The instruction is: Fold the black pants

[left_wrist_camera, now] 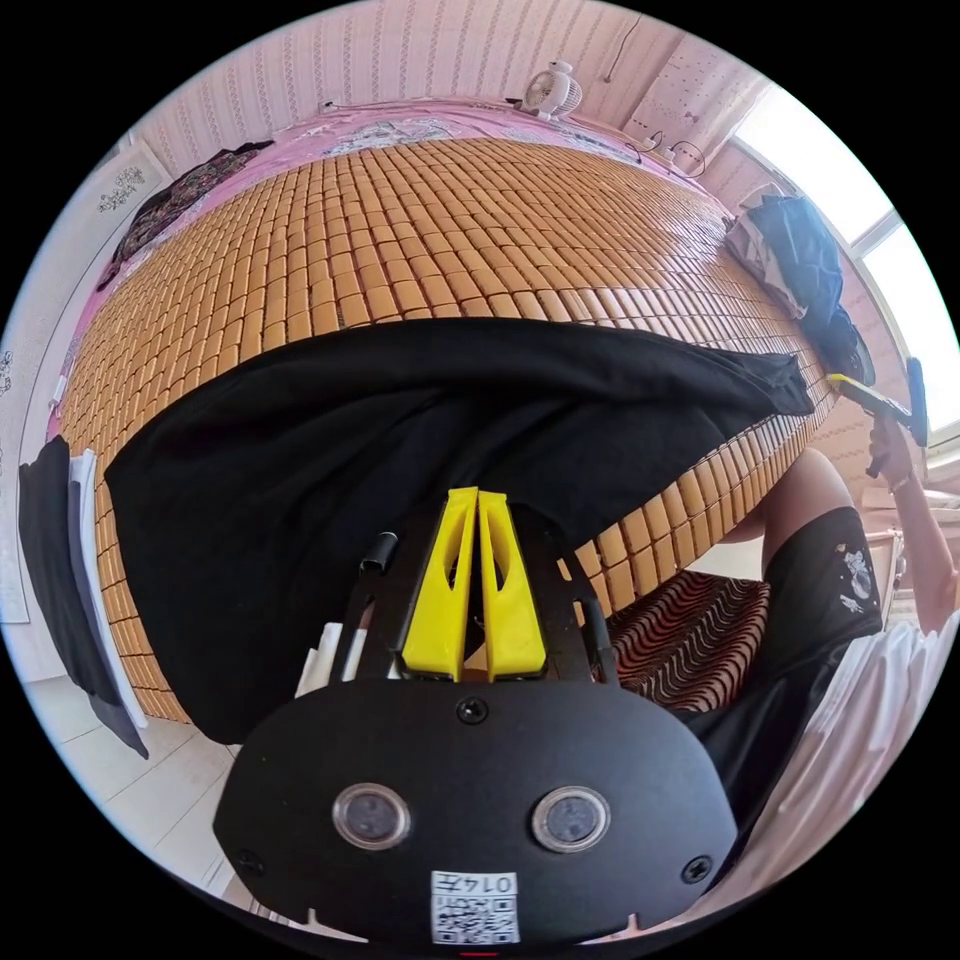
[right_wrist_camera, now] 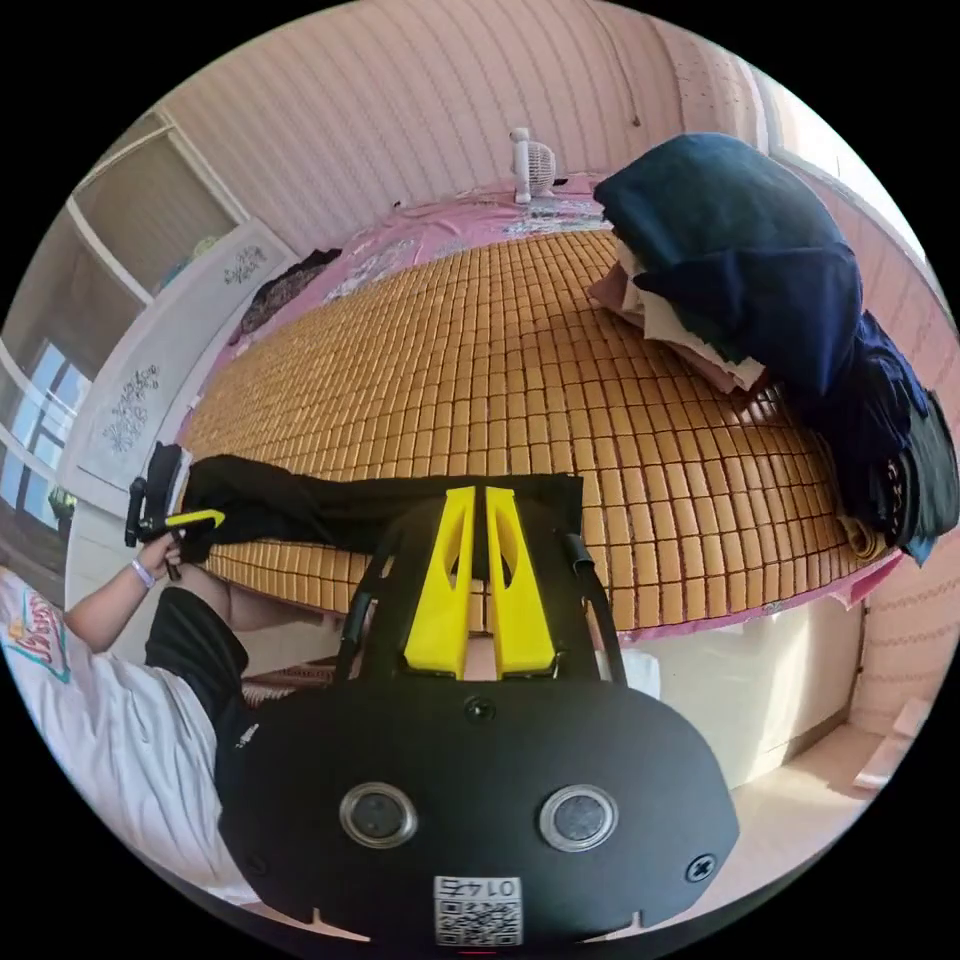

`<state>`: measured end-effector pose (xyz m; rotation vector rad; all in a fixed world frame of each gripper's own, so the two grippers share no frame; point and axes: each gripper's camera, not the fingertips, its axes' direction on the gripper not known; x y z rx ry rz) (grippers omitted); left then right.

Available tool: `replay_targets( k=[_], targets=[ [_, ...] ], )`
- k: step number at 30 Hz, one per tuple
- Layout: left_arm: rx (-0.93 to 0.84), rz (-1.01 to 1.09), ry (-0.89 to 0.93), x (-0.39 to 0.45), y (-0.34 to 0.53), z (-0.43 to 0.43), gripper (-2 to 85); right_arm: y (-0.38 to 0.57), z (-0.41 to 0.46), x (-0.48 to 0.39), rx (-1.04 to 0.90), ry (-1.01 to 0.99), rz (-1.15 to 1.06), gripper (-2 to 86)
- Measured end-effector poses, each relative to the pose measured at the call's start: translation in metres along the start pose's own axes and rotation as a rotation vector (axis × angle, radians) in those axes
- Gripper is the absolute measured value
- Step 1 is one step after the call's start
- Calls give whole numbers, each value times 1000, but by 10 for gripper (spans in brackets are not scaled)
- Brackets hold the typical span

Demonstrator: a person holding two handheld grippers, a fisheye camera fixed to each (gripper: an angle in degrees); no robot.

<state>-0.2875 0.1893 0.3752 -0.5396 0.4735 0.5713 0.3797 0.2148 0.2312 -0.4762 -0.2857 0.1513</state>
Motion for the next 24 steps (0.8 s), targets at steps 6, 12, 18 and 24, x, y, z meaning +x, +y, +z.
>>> replay_targets(
  k=[6,12,18,24],
  targets=[
    [11,-27,11,-5,7,-6,-10,0,65,-25,-215,105,-202,92],
    [12,-6,4,-9,13,-13,-10,-2,39,-9,-218,17,-195,9],
    [3,59,-44,-7,18,-19,-10,-18,-63,11,-47,-146,-199,-2],
    [0,57,-28,-18,23,-27,-10,-65,-109,39,80,-189,-151,-8]
  ],
)
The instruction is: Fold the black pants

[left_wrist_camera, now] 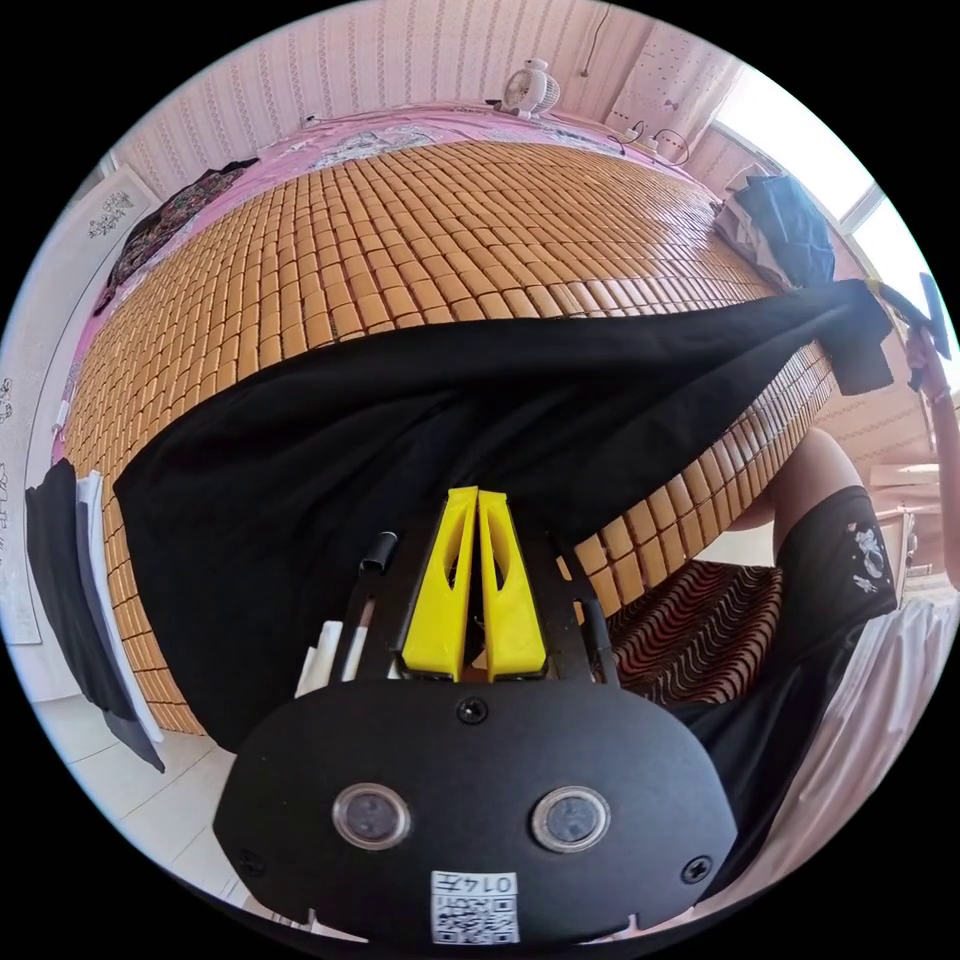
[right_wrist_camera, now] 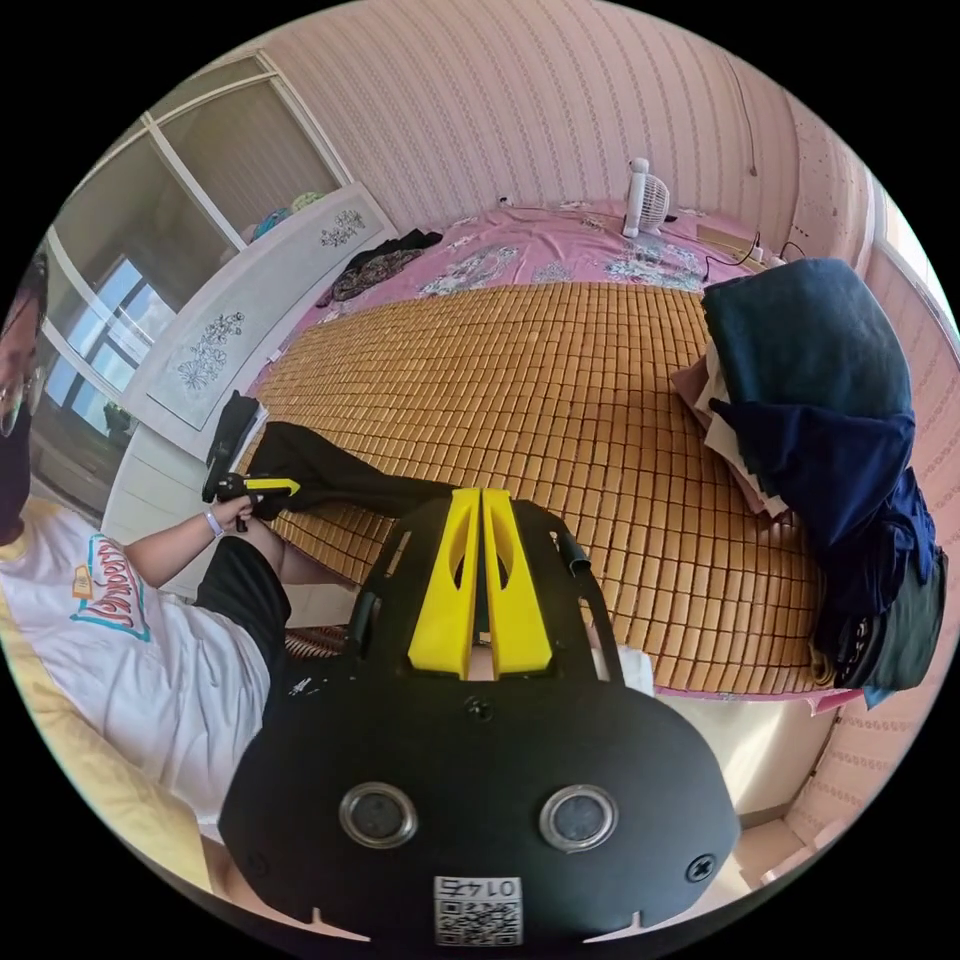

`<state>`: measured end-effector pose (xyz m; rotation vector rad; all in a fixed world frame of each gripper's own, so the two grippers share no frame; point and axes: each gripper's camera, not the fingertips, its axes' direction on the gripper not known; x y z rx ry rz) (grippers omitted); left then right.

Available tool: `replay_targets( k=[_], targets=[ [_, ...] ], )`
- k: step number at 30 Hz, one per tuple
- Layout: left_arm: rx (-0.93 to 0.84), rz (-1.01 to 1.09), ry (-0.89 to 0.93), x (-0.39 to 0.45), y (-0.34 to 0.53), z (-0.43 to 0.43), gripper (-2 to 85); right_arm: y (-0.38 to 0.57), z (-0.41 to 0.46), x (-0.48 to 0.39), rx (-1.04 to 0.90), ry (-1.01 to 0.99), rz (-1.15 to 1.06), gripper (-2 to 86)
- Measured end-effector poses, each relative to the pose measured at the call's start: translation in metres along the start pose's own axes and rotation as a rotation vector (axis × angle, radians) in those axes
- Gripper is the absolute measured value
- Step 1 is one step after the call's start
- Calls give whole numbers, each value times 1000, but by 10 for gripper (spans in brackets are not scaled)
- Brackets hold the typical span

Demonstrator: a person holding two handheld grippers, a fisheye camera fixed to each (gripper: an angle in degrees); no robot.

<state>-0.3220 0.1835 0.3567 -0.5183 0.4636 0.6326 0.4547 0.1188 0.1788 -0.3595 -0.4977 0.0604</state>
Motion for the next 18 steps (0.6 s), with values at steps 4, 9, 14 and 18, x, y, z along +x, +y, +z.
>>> replay_targets(
  k=[4,9,14,18],
  targets=[
    [0,25,-12,-3,4,-4,-10,-38,8,32,70,41,96,-8],
    [1,-15,84,-18,12,-16,-10,-63,43,74,89,189,294,15],
    [151,-108,214,-43,29,-57,-10,-48,90,82,-24,155,345,60],
    [291,-311,152,-105,44,-89,-10,-40,116,92,-65,65,418,70]
  ],
)
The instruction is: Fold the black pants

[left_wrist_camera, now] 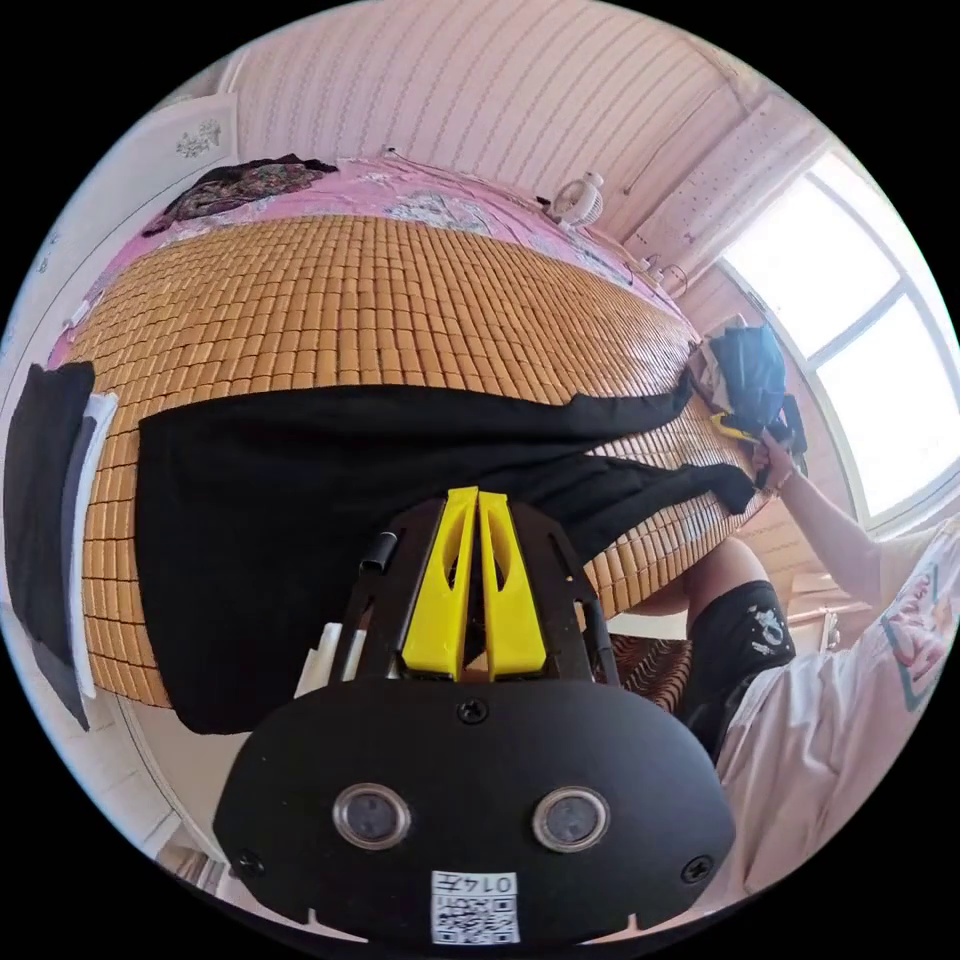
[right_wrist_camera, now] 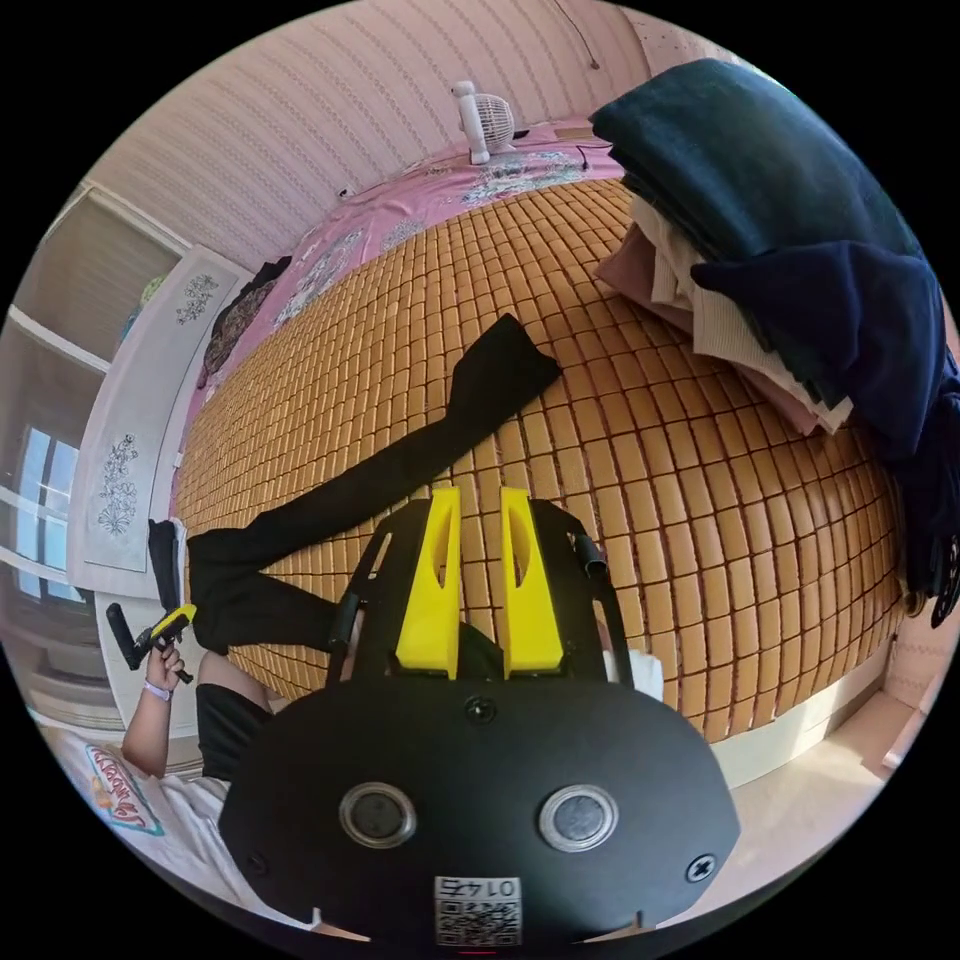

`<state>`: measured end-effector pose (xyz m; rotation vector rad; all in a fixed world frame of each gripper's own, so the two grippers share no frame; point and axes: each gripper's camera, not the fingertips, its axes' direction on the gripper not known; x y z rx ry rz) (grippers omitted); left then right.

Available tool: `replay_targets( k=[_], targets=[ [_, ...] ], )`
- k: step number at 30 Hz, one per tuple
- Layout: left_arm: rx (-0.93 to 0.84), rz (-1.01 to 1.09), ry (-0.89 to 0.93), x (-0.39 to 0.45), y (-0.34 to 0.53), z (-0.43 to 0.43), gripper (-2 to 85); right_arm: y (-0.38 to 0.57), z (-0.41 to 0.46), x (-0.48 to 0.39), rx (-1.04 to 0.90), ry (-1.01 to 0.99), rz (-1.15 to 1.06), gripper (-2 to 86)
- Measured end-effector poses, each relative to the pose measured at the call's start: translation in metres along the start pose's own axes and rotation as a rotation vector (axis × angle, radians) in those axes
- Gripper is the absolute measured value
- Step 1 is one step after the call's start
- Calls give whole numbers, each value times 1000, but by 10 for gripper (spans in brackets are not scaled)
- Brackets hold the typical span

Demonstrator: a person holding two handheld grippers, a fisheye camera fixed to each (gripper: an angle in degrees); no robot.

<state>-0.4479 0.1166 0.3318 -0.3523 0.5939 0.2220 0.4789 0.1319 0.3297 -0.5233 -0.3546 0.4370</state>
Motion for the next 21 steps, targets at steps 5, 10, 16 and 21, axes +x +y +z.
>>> replay_targets(
  k=[5,10,16,21],
  targets=[
    [21,-246,-139,-77,-21,-11,-10,-30,17,11,56,-36,164,91],
    [-65,-363,-289,-103,-37,7,-10,-58,28,5,124,86,225,92],
    [-143,-342,-367,-102,-51,19,-10,-81,43,-19,57,225,162,64],
    [-102,-347,-376,-103,-51,10,-10,-75,-1,-41,203,143,49,1]
  ],
)
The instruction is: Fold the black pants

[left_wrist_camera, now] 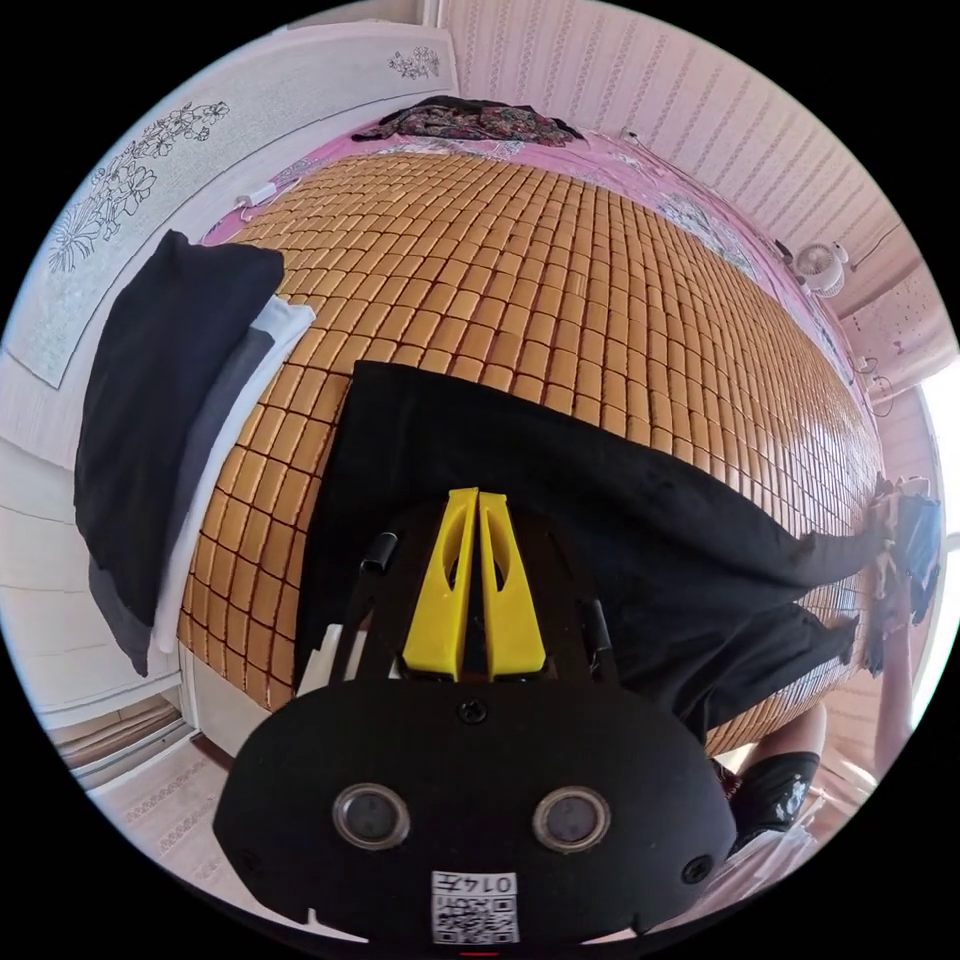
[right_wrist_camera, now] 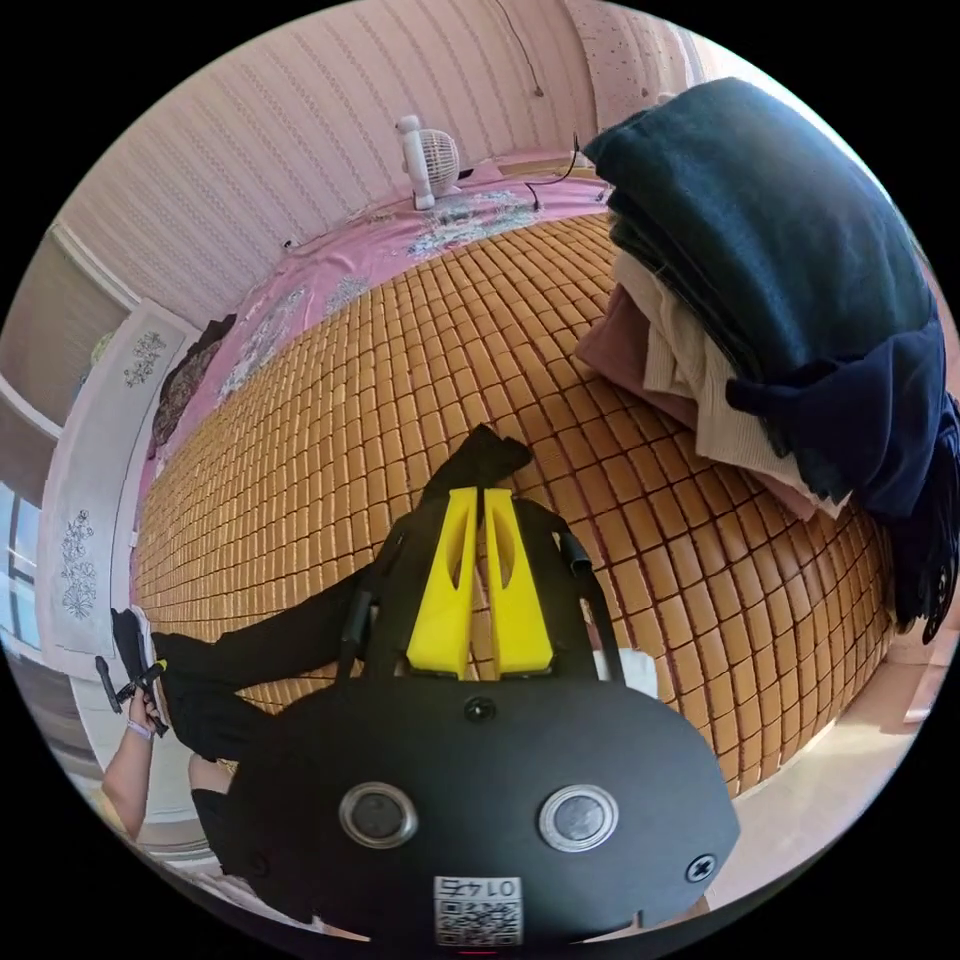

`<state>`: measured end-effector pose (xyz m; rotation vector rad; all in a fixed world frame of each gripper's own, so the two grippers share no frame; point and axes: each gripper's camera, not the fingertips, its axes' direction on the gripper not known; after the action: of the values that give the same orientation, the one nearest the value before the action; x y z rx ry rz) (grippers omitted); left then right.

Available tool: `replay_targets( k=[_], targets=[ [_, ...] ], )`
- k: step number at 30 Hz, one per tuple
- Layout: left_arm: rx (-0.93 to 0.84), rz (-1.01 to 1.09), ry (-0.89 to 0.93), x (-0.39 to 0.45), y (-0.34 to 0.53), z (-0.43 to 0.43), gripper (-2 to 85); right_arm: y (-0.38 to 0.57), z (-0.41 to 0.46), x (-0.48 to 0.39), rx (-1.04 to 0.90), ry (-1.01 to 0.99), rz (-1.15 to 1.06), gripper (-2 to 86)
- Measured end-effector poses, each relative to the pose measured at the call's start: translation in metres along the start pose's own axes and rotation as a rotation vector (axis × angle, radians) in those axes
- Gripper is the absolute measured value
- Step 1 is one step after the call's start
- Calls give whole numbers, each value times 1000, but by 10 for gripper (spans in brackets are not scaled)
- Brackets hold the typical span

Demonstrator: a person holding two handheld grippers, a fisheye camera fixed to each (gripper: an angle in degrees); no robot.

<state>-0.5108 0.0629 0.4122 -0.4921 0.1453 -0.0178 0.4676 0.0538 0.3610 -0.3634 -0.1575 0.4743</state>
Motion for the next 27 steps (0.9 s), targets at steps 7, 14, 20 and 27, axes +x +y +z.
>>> replay_targets(
  k=[7,14,20,27],
  targets=[
    [4,8,-6,0,-4,-6,-10,26,5,29,-145,-32,32,21],
    [-25,59,-43,10,-14,-11,-10,27,4,4,-21,39,64,59],
    [-44,70,-81,15,-24,-11,-10,0,30,-39,-51,177,4,64],
    [-21,80,-141,24,-29,-13,-10,-10,31,-64,35,281,30,56]
  ],
)
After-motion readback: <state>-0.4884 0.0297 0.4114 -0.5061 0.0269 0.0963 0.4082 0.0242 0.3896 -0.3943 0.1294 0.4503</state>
